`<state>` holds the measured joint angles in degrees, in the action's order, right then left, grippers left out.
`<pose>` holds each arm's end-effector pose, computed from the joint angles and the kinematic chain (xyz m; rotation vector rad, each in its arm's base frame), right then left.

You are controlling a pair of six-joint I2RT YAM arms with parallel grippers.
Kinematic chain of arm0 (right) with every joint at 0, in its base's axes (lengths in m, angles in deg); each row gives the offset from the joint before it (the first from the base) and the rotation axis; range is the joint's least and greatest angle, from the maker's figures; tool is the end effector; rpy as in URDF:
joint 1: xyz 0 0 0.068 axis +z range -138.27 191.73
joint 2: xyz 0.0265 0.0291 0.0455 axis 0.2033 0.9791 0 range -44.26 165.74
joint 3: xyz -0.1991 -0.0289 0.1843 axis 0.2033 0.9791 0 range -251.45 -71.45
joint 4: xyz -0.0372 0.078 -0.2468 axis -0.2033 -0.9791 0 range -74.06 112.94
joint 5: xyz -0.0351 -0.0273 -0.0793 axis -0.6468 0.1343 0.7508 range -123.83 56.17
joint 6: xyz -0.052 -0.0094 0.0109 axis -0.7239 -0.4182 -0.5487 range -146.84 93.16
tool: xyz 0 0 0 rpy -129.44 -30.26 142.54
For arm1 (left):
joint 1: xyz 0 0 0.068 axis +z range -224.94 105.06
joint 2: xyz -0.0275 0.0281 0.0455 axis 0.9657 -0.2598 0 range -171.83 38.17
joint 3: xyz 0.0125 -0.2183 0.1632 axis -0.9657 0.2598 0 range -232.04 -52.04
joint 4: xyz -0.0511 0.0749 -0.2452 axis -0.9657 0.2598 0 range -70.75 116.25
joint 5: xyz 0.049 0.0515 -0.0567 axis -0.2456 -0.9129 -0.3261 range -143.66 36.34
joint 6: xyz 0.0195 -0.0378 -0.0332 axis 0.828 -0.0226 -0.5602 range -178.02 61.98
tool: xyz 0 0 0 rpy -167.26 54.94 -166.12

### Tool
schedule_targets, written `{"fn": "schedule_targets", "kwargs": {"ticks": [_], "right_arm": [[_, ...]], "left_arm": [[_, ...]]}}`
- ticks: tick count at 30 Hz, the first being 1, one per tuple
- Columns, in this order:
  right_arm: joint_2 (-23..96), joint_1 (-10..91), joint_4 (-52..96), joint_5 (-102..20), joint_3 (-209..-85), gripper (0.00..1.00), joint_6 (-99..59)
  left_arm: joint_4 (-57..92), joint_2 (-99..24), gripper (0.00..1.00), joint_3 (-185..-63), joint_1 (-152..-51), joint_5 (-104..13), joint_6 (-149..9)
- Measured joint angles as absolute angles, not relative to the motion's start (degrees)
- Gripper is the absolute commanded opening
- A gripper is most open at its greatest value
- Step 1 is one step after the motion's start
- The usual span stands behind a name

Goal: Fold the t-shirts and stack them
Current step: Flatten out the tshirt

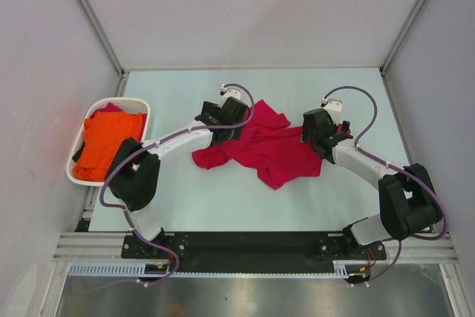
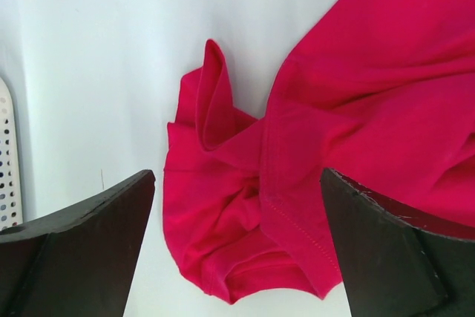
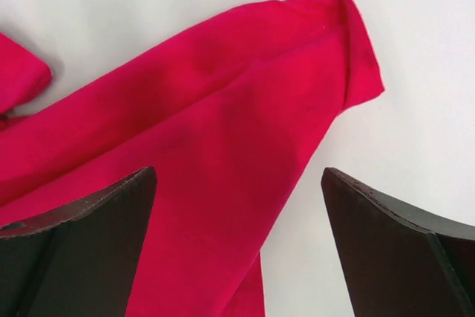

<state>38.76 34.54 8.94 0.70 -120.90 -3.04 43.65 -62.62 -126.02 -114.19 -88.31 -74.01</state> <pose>0.2797 0.0958 0.2137 0.2874 2.2221 -0.2935 0.3069 -0.2246 0.2354 0.2130 2.2700 0.2567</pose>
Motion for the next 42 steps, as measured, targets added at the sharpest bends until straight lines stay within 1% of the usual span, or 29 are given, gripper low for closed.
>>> {"fn": "schedule_targets", "kwargs": {"ticks": [10, 15, 28, 30, 33, 35, 36, 37, 38, 39, 42], "right_arm": [[38.4, 36.3, 8.0, 0.9, -119.2, 1.00, -2.4], [38.3, 36.5, 8.0, 0.9, -119.2, 1.00, -2.4], [39.1, 36.8, 8.1, 0.9, -119.2, 1.00, -2.4], [39.2, 36.8, 8.1, 0.9, -119.2, 1.00, -2.5], [39.4, 36.8, 8.0, 0.9, -119.2, 1.00, -2.5], [39.4, 36.8, 8.0, 0.9, -119.2, 1.00, -2.5], [39.4, 36.8, 8.0, 0.9, -119.2, 1.00, -2.5], [39.4, 36.8, 8.0, 0.9, -119.2, 1.00, -2.5], [39.4, 36.8, 8.0, 0.9, -119.2, 1.00, -2.5], [39.4, 36.8, 8.0, 0.9, -119.2, 1.00, -2.5], [39.5, 36.8, 8.0, 0.9, -119.2, 1.00, -2.5]], "left_arm": [[44.0, -61.0, 1.00, -120.1, -114.2, -89.0, -74.6], [43.8, -59.5, 1.00, -119.4, -114.2, -88.8, -74.7], [40.3, -60.3, 1.00, -119.0, -114.2, -81.5, -75.7], [39.8, -61.7, 0.99, -119.0, -114.2, -80.6, -76.1], [39.5, -64.0, 0.94, -119.0, -114.2, -79.3, -76.4], [39.5, -65.5, 0.72, -119.0, -114.4, -78.7, -76.7], [39.4, -66.1, 0.59, -119.0, -114.4, -78.5, -76.9], [39.4, -66.4, 0.28, -119.0, -114.5, -78.3, -77.5], [39.3, -66.7, 0.13, -119.0, -114.5, -78.2, -77.8], [39.1, -66.7, 0.00, -119.0, -114.6, -78.0, -78.1], [38.8, -66.7, 0.00, -119.0, -114.7, -78.1, -78.4]]}}
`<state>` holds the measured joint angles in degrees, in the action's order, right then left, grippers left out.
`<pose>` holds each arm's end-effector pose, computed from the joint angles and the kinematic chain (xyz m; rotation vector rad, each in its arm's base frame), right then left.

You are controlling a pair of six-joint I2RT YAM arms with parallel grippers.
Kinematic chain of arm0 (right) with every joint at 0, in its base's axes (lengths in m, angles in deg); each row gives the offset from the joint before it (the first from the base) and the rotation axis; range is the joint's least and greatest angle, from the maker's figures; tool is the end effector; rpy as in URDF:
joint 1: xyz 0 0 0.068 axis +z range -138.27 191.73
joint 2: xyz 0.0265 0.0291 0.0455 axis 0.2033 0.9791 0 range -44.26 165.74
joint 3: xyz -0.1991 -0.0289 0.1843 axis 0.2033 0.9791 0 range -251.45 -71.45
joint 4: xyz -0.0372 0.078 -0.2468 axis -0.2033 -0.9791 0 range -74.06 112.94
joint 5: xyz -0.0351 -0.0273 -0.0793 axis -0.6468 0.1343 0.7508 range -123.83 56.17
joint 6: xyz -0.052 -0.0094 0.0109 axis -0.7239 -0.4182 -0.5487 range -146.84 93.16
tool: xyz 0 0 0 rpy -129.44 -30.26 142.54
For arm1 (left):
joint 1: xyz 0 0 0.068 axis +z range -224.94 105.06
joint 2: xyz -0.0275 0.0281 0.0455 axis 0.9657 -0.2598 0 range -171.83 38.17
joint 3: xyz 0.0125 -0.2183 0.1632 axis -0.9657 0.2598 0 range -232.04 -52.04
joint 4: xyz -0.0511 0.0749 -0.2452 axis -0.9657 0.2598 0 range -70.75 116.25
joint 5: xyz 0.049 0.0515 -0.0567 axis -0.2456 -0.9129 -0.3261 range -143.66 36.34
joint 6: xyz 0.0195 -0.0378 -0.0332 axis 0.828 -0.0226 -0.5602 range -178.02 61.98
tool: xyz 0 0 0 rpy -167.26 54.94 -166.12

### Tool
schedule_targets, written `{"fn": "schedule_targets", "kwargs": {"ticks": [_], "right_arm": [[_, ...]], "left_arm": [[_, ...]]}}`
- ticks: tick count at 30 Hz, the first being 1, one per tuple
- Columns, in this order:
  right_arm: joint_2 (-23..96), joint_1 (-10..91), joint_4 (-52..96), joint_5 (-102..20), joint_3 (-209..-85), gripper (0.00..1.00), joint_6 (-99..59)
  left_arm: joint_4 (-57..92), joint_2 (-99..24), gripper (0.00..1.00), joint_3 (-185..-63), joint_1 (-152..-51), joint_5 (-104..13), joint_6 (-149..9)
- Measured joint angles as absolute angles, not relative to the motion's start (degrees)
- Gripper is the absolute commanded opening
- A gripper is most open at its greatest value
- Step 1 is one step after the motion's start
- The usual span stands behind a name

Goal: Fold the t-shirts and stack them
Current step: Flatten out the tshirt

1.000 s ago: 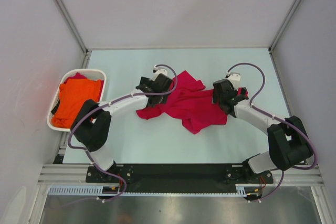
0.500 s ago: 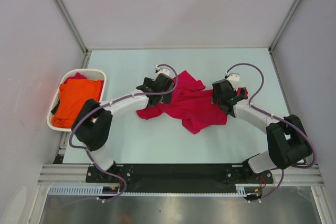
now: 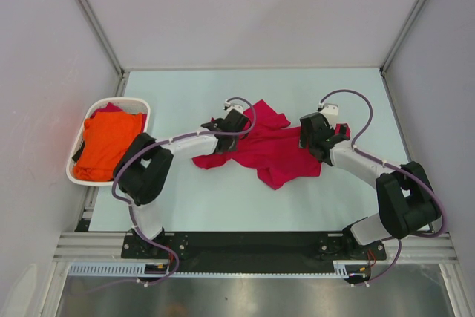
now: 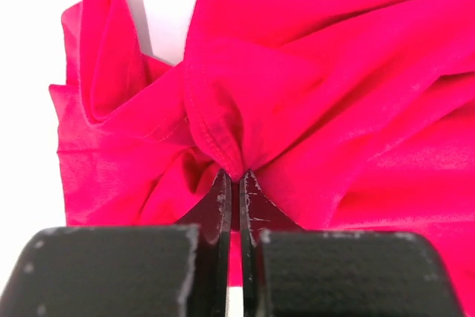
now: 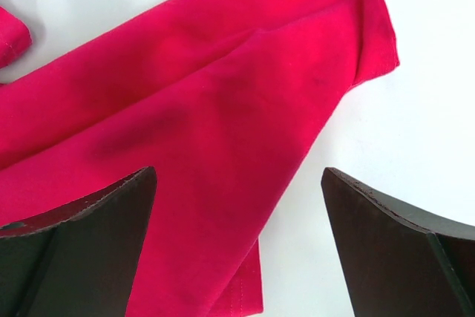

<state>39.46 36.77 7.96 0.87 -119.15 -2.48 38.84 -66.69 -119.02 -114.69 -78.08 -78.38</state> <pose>0.2709 0.1043 0.2000 0.2374 2.2704 -0.3084 0.2978 -0.2285 0.1759 0.2593 2.4350 0.1008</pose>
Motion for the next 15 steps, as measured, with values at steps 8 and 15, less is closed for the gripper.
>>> {"fn": "schedule_targets", "kwargs": {"ticks": [8, 15], "right_arm": [[39.5, 37.1, 7.8, 1.2, -119.2, 1.00, -2.5], [39.4, 37.7, 7.8, 2.6, -119.2, 1.00, -2.4]], "left_arm": [[40.4, -61.7, 0.00, -119.0, -114.7, -83.2, -78.5], [41.6, -51.1, 0.00, -122.7, -112.8, -91.7, -76.8]]}}
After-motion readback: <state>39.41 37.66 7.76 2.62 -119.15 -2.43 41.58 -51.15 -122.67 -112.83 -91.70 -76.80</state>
